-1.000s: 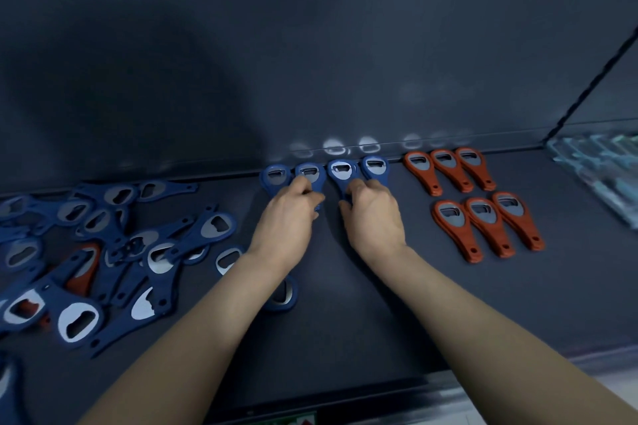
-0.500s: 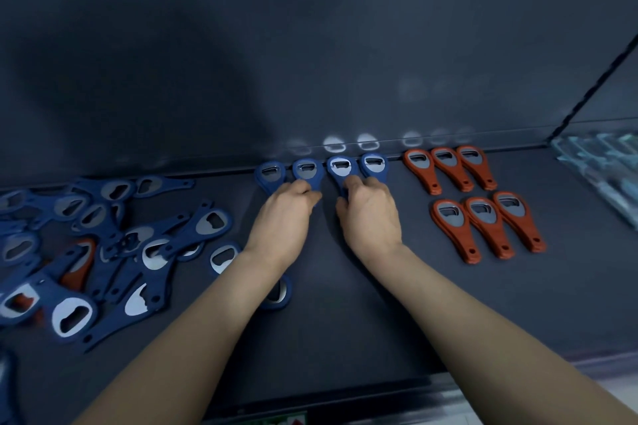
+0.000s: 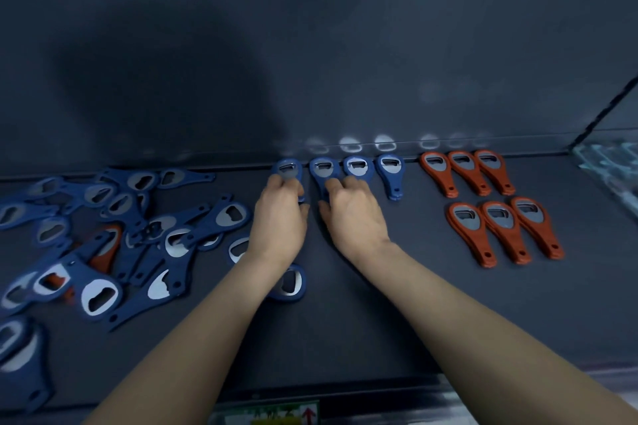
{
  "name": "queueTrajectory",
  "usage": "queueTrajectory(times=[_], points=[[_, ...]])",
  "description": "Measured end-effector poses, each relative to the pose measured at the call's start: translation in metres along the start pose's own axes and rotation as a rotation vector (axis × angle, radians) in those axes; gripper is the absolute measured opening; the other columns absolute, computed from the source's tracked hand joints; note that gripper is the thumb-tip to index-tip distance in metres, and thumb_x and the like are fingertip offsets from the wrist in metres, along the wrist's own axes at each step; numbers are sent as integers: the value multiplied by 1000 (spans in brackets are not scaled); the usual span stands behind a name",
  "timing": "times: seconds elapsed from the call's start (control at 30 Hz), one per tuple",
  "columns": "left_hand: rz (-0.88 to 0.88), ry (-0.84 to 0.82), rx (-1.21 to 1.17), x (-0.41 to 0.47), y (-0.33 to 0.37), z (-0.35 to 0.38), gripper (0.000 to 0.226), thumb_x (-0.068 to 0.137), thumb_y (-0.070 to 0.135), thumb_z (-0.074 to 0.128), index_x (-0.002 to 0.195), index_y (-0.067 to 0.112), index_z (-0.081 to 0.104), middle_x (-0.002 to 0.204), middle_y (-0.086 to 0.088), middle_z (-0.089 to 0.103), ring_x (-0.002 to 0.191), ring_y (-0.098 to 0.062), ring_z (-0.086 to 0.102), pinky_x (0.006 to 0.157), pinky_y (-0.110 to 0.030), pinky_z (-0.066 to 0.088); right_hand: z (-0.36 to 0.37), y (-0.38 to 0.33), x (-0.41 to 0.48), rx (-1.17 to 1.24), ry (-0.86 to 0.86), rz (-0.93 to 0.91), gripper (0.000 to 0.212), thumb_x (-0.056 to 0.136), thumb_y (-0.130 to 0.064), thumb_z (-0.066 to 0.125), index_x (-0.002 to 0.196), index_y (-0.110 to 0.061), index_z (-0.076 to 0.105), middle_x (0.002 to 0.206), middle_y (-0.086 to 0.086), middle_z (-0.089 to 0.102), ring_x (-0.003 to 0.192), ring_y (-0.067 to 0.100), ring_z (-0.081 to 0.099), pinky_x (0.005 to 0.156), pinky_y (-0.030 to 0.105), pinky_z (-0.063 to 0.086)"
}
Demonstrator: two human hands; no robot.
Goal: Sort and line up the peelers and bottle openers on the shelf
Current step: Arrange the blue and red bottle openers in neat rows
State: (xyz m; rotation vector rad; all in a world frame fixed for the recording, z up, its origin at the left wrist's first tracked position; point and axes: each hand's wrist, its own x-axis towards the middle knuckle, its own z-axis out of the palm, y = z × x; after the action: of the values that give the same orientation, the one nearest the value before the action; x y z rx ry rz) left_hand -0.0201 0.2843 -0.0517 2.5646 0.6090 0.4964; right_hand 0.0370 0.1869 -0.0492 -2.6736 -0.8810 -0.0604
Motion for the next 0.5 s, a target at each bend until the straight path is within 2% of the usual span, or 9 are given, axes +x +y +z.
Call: queueTrajectory(times=[0.1, 0.2, 0.33, 0.5], points=[[13, 17, 1, 0, 0, 1, 18, 82, -9, 52, 96, -2, 61, 106, -16, 55, 90, -32, 57, 76, -32, 40, 1, 1, -1, -6, 13, -3, 22, 95, -13, 45, 114, -5, 52, 111, 13, 53, 107, 29, 46, 79, 32, 39], [11, 17, 9, 0, -2, 0, 17, 84, 0, 55, 100, -1, 61, 110, -15, 54, 94, -30, 56, 79, -29, 38, 0, 2, -3, 0, 35, -18, 24, 95, -17, 45, 115, -5, 52, 110, 12, 53, 107, 28, 45, 79, 30, 37], [51, -18, 51, 2, -4, -2, 16, 88, 2, 54, 101, -1, 62, 110, -16, 55, 97, -30, 55, 85, -37, 43, -6, 3, -9, 7, 66, -82, 26, 93, -16, 44, 114, -6, 56, 108, 12, 55, 106, 27, 45, 82, 30, 36], [73, -24, 54, 2, -8, -3, 16, 87, -5, 51, 98, -3, 63, 103, -15, 59, 90, -30, 57, 81, -41, 45, -9, 5, -16, 35, 65, -103, 25, 94, -13, 43, 112, -6, 59, 106, 10, 55, 104, 26, 45, 79, 28, 37]])
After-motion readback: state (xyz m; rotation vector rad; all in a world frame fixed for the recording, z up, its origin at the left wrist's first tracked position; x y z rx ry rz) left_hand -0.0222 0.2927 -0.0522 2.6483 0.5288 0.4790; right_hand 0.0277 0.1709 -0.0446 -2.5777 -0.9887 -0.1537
